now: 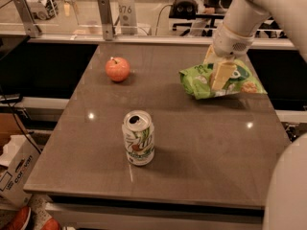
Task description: Move green rice chip bag near 7up can
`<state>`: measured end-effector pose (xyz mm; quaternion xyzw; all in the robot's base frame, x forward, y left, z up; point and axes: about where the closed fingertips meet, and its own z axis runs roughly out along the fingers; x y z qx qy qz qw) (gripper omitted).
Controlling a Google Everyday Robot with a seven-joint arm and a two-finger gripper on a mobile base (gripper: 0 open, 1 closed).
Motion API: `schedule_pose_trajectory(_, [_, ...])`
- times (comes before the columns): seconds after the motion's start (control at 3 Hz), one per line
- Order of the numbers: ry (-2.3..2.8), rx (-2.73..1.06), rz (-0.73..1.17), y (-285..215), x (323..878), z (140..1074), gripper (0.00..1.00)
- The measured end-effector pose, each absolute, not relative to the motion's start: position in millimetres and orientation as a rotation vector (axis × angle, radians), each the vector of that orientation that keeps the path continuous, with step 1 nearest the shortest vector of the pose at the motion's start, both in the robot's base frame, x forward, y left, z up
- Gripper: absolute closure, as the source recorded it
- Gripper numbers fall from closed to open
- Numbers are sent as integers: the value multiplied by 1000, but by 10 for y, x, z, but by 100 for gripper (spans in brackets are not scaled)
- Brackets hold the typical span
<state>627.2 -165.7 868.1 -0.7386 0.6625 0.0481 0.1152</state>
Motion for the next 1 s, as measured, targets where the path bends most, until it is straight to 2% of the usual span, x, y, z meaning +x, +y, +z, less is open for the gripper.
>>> schedule_pose_trajectory(1.0, [1748, -2289, 241, -1080, 5348, 8868, 100])
